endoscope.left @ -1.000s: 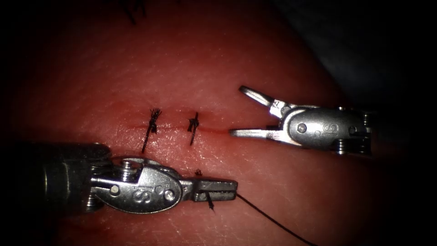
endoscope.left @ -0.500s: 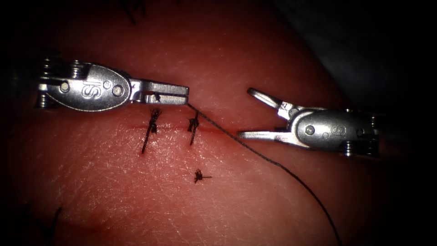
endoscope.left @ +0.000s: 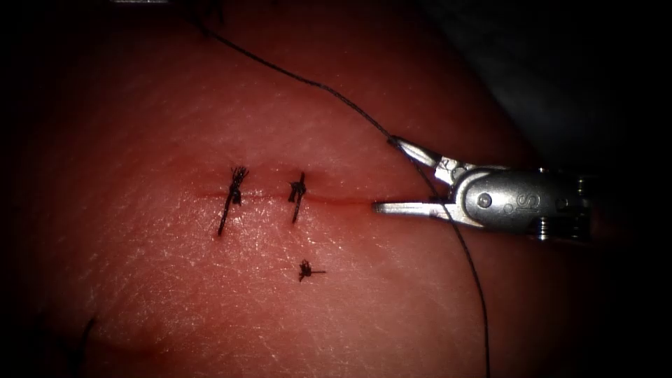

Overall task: Wound Closure
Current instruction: Drag the suture with the left gripper

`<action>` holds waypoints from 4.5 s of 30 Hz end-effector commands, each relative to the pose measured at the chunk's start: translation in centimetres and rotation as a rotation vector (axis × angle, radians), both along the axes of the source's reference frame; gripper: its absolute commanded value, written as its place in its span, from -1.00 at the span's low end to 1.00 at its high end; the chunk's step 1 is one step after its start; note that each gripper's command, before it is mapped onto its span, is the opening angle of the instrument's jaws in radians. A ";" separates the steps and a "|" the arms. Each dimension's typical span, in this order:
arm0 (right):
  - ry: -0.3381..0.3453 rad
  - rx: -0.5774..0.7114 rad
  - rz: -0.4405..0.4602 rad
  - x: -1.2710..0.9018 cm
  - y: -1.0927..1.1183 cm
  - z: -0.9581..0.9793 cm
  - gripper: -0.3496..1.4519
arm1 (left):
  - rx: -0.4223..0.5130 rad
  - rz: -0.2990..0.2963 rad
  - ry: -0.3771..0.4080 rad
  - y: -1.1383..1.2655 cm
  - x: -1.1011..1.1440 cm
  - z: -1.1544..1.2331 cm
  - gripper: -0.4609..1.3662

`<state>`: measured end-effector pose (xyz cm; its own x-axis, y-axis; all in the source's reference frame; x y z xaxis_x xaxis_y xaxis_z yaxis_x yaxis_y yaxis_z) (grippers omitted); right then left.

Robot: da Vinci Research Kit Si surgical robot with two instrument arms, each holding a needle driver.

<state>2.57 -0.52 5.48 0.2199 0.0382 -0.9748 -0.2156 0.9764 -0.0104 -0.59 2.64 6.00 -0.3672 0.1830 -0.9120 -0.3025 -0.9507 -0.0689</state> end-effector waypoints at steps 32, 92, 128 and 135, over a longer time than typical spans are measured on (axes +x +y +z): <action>-0.216 0.026 0.148 -0.36 -0.01 0.02 0.92 | 0.082 -0.091 0.297 -1.15 -0.09 0.25 0.98; -0.221 0.026 0.154 -0.31 -0.15 0.11 0.90 | -0.237 0.397 0.284 -2.76 -3.43 0.08 0.50; -0.228 0.040 0.162 -0.39 -0.13 0.16 0.87 | -0.098 0.381 0.209 -2.01 -2.30 -0.36 -0.88; -0.229 0.044 0.169 -0.34 -0.13 0.18 0.88 | -0.079 0.275 0.143 -1.16 -1.87 -0.59 -0.88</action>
